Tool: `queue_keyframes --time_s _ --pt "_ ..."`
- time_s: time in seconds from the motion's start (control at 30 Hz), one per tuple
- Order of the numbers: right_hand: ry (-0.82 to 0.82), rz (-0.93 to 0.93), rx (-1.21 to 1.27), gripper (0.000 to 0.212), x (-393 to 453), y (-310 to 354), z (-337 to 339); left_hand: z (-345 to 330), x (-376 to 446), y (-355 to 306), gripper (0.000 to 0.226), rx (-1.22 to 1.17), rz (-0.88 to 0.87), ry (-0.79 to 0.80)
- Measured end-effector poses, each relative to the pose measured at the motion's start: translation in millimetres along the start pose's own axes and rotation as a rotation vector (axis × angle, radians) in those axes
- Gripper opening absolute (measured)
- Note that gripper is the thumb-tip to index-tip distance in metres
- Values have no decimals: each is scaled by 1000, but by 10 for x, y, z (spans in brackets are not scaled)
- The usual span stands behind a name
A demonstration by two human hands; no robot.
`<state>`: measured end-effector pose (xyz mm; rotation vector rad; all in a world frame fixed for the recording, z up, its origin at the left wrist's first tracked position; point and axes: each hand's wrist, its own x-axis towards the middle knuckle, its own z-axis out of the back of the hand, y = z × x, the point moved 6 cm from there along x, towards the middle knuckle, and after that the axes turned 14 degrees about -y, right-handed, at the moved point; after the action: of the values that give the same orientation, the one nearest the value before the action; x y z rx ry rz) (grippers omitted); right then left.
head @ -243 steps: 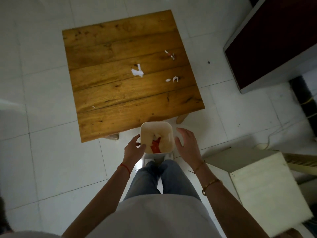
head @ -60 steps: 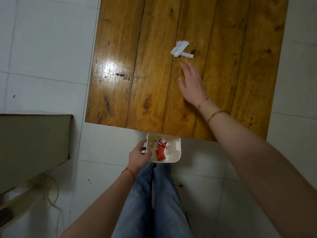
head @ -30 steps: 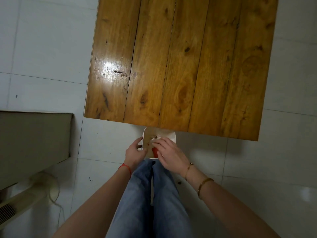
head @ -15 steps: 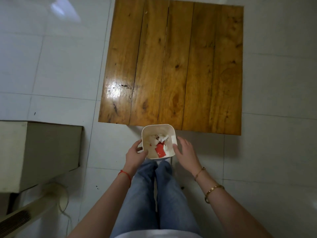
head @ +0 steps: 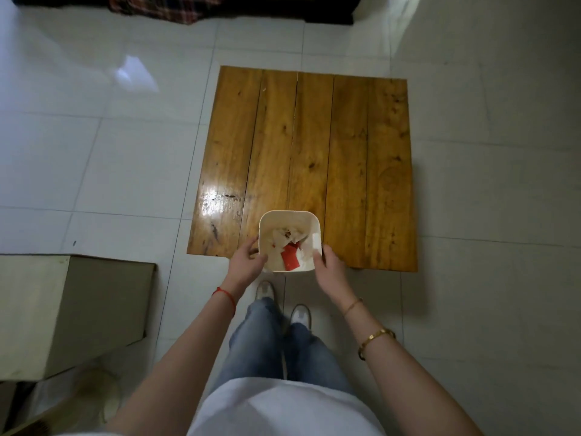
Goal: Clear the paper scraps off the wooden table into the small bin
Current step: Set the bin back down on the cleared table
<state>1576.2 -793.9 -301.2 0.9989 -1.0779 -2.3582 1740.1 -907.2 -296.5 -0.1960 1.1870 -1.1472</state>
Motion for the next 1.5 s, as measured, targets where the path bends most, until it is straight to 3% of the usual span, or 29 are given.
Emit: queue_keyframes --time_s 0.4,0.8,1.27,1.5 --pt "-20 -20 56 31 1088 995 -373 310 1113 -1003 58 -24 -72 72" --pt "-90 -155 61 33 2175 1356 -1000 361 2421 -1516 56 54 -61 194" --pt "-65 -232 45 33 2316 1224 -1097 266 2654 -1416 55 88 -55 231" --pt "-36 -190 -15 48 2196 1264 -988 291 2614 -1347 63 134 -89 165"
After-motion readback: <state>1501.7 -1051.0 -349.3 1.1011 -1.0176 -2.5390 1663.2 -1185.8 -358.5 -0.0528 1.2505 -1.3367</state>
